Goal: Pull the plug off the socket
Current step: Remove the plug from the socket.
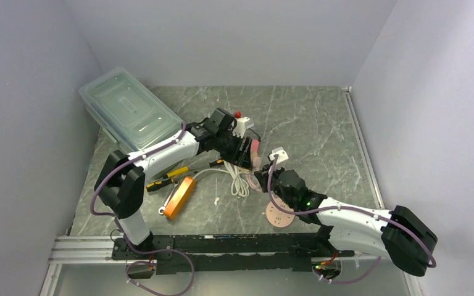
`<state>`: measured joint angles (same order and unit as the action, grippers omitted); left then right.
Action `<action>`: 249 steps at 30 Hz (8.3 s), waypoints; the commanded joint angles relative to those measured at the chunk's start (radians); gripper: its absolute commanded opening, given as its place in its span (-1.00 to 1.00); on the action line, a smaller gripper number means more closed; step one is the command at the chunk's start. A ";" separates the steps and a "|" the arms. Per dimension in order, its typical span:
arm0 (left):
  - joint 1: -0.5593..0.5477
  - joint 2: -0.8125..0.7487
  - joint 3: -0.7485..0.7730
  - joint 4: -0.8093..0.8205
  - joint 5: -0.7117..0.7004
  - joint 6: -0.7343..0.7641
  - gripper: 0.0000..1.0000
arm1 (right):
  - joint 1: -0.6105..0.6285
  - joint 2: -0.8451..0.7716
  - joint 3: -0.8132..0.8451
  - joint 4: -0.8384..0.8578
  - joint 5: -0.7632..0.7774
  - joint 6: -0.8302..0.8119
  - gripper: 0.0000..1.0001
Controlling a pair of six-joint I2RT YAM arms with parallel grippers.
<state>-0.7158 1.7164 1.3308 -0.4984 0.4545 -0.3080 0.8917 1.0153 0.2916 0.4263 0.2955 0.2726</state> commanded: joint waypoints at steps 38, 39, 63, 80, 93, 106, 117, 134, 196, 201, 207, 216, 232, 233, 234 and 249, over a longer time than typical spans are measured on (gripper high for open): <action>0.019 -0.101 -0.021 -0.068 -0.324 0.197 -1.00 | 0.009 -0.027 0.056 0.134 0.019 0.034 -1.00; 0.020 -0.099 -0.020 -0.069 -0.301 0.192 -1.00 | 0.009 -0.025 0.057 0.135 0.016 0.034 -1.00; 0.110 -0.196 -0.076 0.050 -0.040 0.203 -1.00 | -0.015 0.154 0.151 0.069 -0.034 0.086 -1.00; 0.040 -0.162 -0.038 -0.064 -0.375 0.276 -1.00 | -0.016 -0.027 0.052 0.148 -0.065 0.034 -1.00; 0.131 -0.239 -0.088 0.109 0.141 0.122 -1.00 | -0.016 0.153 0.137 0.094 -0.037 0.070 -1.00; 0.141 -0.258 -0.078 0.071 0.054 0.168 -1.00 | -0.016 0.223 0.169 0.095 -0.056 0.077 -1.00; 0.075 -0.179 -0.010 -0.102 -0.388 0.251 -1.00 | -0.016 0.035 0.064 0.172 -0.063 0.041 -1.00; 0.052 -0.140 0.012 -0.158 -0.560 0.260 -1.00 | -0.016 0.002 0.045 0.186 -0.076 0.034 -1.00; 0.265 -0.272 -0.086 0.115 0.246 0.039 -1.00 | -0.014 0.310 0.221 0.055 -0.057 0.091 -1.00; 0.289 -0.266 -0.086 0.133 0.301 0.020 -1.00 | -0.010 0.371 0.259 0.029 -0.067 0.095 -1.00; 0.291 -0.268 -0.075 0.076 0.176 0.067 -1.00 | -0.010 0.330 0.239 0.046 -0.055 0.083 -1.00; 0.218 -0.201 0.000 -0.114 -0.290 0.194 -1.00 | -0.010 0.139 0.135 0.140 -0.078 0.048 -1.00; 0.185 -0.224 -0.031 -0.058 -0.198 0.199 -1.00 | -0.010 0.070 0.105 0.138 -0.080 0.039 -1.00; 0.185 -0.230 -0.037 -0.041 -0.158 0.190 -1.00 | -0.010 0.083 0.113 0.126 -0.085 0.042 -0.94; 0.185 -0.232 -0.042 -0.031 -0.129 0.180 -1.00 | -0.010 0.098 0.124 0.110 -0.085 0.045 -0.74; 0.113 -0.197 -0.023 -0.081 -0.207 0.246 -1.00 | -0.103 0.082 0.162 0.047 -0.244 0.025 0.38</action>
<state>-0.5453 1.5398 1.2797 -0.6037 0.3103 -0.1364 0.8219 1.1194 0.4015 0.4755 0.1562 0.3164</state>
